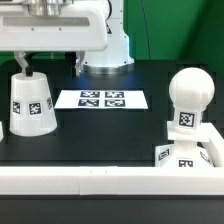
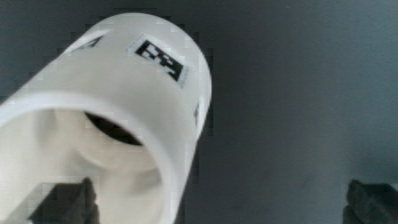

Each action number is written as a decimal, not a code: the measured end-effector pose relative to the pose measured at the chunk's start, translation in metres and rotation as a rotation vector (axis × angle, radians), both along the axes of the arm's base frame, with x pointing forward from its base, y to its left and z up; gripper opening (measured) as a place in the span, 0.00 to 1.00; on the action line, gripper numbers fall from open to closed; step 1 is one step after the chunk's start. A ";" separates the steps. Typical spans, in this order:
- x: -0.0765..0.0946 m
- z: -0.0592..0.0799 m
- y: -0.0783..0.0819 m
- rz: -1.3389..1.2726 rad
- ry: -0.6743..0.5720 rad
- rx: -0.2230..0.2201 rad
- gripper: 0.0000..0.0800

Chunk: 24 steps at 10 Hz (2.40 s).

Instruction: Assemble lamp

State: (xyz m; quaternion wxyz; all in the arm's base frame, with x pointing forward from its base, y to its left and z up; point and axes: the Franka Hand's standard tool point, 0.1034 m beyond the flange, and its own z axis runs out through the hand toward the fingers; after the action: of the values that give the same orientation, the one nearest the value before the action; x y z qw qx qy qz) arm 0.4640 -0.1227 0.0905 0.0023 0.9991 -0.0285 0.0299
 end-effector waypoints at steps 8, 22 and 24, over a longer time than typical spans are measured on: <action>-0.004 -0.012 -0.001 0.006 0.016 -0.004 0.11; 0.056 0.085 0.074 -0.083 -0.049 0.157 0.05; 0.056 0.085 0.074 -0.083 -0.049 0.157 0.05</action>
Offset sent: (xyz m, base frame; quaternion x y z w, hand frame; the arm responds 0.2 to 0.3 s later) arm 0.0006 0.0027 -0.0029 0.0101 0.0011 0.0093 0.9999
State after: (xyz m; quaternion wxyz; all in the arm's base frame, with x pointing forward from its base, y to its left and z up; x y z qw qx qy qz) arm 0.5197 -0.0485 0.1752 -0.0753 0.9932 -0.0723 0.0517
